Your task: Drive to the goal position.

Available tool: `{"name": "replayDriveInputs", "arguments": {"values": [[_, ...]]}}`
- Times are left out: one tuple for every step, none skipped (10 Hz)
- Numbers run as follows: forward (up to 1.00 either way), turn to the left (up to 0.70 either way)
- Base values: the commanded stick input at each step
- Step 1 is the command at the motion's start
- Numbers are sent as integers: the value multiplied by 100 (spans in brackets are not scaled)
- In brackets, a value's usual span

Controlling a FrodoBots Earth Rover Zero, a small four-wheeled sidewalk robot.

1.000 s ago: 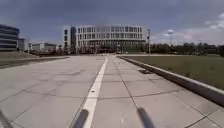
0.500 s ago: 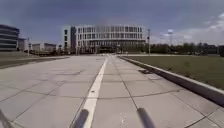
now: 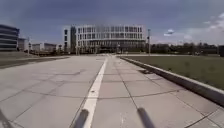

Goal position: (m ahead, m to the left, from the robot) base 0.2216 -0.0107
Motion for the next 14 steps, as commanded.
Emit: {"name": "replayDriveInputs", "arguments": {"values": [[7, 0], [7, 0], [7, 0], [7, 0], [7, 0], [7, 0], [7, 0], [7, 0], [7, 0], [6, 0], [7, 0], [7, 0], [7, 0], [7, 0]]}}
